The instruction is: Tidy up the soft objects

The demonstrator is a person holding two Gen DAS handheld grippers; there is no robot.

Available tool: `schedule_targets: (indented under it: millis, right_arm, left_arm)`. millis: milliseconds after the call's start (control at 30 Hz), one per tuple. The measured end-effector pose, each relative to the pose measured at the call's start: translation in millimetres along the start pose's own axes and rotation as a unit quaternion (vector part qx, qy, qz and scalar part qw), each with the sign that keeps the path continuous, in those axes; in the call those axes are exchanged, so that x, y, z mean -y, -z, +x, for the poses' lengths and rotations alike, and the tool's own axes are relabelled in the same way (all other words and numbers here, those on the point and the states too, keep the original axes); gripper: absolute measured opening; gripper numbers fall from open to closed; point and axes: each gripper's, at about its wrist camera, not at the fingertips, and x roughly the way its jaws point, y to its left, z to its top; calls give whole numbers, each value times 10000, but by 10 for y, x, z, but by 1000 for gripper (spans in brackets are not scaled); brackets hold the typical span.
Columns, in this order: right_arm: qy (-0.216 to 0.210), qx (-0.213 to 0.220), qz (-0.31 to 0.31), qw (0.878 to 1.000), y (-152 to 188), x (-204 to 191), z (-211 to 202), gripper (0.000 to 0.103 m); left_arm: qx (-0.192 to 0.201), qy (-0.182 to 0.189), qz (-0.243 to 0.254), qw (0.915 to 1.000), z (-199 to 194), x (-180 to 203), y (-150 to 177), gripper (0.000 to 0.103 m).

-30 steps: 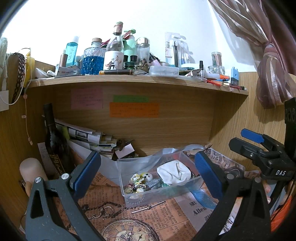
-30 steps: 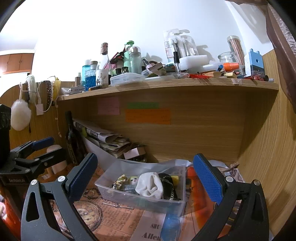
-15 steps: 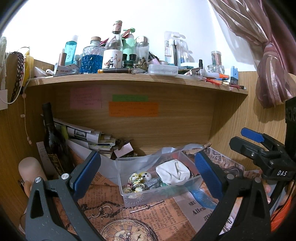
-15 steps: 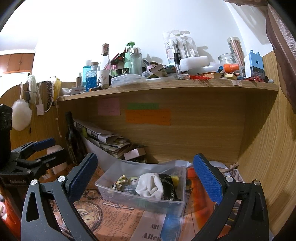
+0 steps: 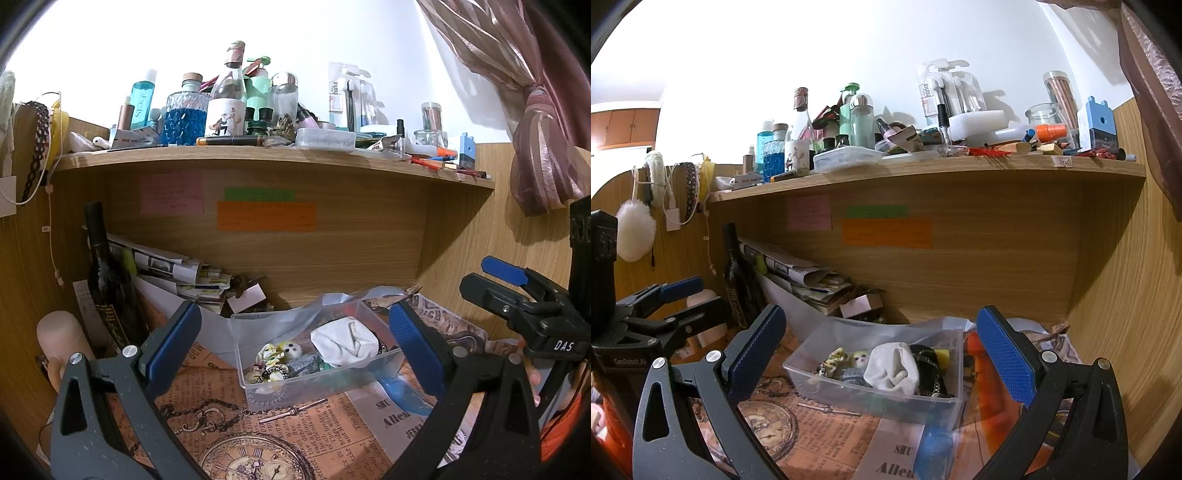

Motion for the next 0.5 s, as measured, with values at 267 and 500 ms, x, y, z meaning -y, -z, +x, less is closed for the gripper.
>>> schedule_targets:
  millis: [267,500]
  right_arm:
    - [-5,-4,-1,10000,2,5,-4,103]
    - [-14,-3,-4,10000,4,8,-3,103]
  left_arm:
    - [1,120,-30,9999,-16,-28,9,103]
    - [-49,155,-54,9999,12,-39,12,103]
